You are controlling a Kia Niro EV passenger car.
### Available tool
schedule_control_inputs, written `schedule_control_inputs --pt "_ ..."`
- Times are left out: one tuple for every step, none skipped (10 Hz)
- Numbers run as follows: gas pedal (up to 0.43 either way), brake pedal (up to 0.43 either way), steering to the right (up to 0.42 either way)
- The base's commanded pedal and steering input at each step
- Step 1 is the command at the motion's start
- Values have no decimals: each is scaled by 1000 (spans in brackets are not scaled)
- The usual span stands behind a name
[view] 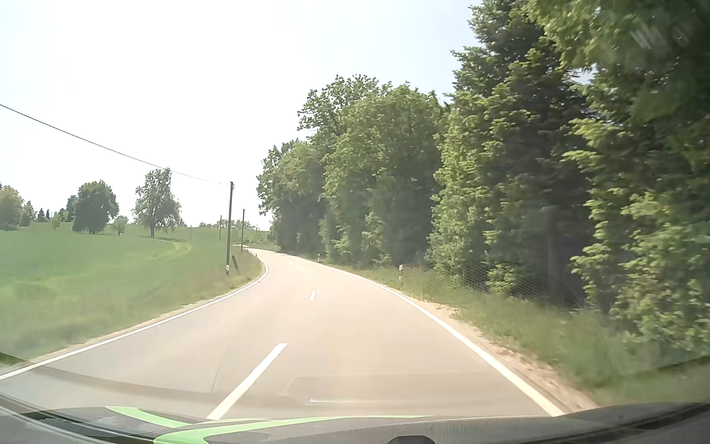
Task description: Follow the waypoints while adhering to traffic rules and regulations
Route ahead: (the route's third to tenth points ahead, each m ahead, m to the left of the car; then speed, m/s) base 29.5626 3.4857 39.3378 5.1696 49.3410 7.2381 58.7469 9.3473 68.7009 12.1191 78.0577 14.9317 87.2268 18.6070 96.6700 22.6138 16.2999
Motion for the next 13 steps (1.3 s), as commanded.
schedule_control_inputs --pt "177 0 -22" --pt "177 0 -25" --pt "177 0 -27" --pt "177 0 -28" --pt "177 0 -29" --pt "177 0 -33" --pt "177 0 -34" --pt "177 0 -34" --pt "177 0 -34" --pt "177 0 -33" --pt "177 0 -33" --pt "177 0 -32" --pt "177 0 -30"
